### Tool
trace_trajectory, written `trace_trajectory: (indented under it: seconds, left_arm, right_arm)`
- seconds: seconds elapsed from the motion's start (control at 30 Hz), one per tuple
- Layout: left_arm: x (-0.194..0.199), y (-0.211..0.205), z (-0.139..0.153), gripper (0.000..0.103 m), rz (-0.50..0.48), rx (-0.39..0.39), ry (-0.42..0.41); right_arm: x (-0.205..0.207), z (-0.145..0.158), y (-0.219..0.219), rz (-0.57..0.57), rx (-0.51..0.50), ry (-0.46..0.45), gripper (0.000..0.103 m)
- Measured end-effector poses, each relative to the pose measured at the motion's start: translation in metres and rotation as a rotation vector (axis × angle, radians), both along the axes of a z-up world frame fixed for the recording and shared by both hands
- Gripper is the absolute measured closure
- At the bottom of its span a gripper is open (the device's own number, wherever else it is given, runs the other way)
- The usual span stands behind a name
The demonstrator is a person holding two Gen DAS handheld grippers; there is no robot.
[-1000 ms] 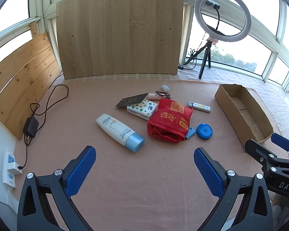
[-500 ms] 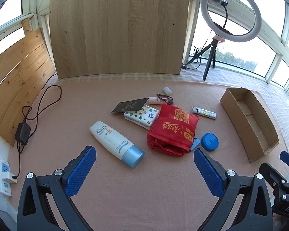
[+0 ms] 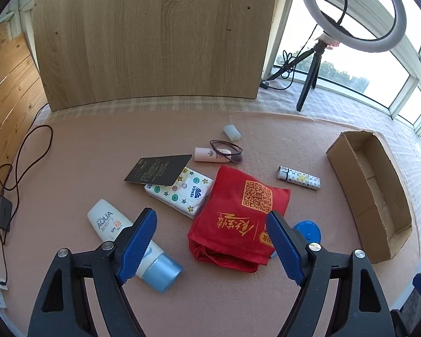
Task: Organize objects
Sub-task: 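Move the left tool to the red bag and close on it, then lift the red bag with the left tool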
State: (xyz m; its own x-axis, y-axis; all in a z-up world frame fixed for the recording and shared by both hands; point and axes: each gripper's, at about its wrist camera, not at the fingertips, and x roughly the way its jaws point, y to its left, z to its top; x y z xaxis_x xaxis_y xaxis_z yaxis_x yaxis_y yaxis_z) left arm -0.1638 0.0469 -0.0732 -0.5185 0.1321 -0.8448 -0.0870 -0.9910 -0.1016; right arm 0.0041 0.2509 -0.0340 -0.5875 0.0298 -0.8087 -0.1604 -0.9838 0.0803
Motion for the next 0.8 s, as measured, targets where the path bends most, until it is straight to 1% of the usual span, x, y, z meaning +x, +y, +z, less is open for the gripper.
trace_trajectory:
  seconds: [0.03,0.17,0.37,0.47,0.53,0.67,0.8]
  left_arm:
    - [-0.007,0.006,-0.004,0.024,-0.007,0.001,-0.012]
    - [-0.029,0.023,-0.018,0.025,-0.024,-0.008,-0.036]
    - [-0.058,0.038,-0.036,0.029,-0.034,0.004,-0.081]
    - [-0.070,0.043,-0.046,0.030,-0.040,-0.012,-0.098]
    - [-0.078,0.045,-0.054,0.036,-0.038,-0.022,-0.116]
    - [-0.084,0.045,-0.067,0.041,-0.047,-0.005,-0.149]
    - [-0.078,0.044,-0.070,0.043,-0.051,0.003,-0.143]
  right_arm:
    - [0.001,-0.001,0.002,-0.006,0.000,-0.002,0.001]
    - [0.005,-0.004,0.014,-0.031,0.006,-0.015,0.001]
    - [0.011,-0.009,0.033,-0.072,0.014,-0.035,0.001]
    - [0.014,-0.012,0.042,-0.092,0.015,-0.043,0.001]
    - [0.015,-0.013,0.046,-0.102,0.013,-0.048,0.001]
    - [0.016,-0.015,0.051,-0.112,0.014,-0.056,0.001]
    - [0.015,-0.014,0.052,-0.109,0.010,-0.054,0.001]
